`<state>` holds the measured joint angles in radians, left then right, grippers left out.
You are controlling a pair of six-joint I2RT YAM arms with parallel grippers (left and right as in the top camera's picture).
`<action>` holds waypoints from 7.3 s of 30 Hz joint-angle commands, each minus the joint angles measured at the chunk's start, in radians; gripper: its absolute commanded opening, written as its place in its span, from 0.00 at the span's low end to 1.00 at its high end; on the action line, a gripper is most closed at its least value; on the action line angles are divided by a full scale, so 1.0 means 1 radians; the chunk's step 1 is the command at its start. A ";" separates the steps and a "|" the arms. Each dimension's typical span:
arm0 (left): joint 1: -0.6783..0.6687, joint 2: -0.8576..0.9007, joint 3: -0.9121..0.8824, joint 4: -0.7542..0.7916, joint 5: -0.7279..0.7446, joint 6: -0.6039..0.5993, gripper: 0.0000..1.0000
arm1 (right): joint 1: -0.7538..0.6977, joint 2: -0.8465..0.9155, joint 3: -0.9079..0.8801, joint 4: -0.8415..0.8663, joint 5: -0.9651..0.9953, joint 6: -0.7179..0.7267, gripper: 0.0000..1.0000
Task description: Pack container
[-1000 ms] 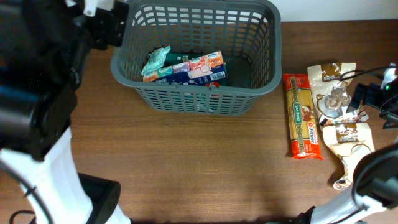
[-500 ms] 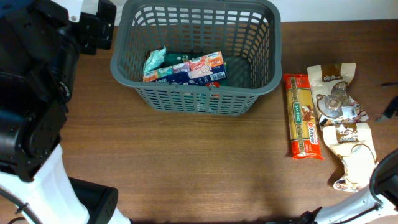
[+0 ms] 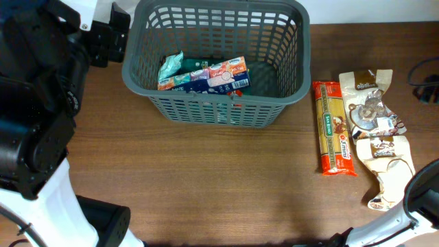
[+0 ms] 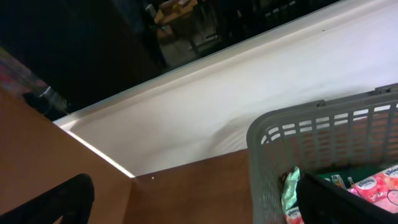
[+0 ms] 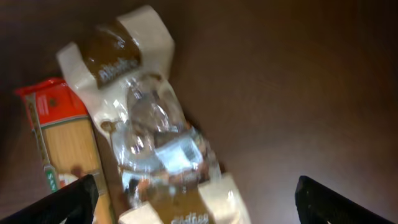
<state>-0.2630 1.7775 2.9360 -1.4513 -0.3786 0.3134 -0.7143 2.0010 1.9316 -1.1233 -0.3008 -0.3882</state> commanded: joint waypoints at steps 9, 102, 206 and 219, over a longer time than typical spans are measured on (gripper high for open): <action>0.004 0.000 0.005 0.000 -0.004 -0.013 0.99 | 0.151 0.014 -0.047 -0.052 -0.017 -0.335 0.99; 0.004 0.074 0.005 -0.004 -0.075 -0.002 0.99 | -0.033 -0.256 -0.888 0.319 0.434 -0.454 0.89; 0.004 0.074 0.005 -0.012 -0.071 -0.003 0.99 | 0.584 -0.469 -0.100 0.497 -0.459 -0.043 0.04; 0.004 -0.034 0.009 -0.052 -0.093 -0.008 0.99 | 0.782 -0.409 -0.100 0.492 -0.601 -0.105 0.04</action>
<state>-0.2630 1.8359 2.9360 -1.5036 -0.4503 0.3138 0.0494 1.5776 1.8027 -0.6418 -0.8593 -0.4824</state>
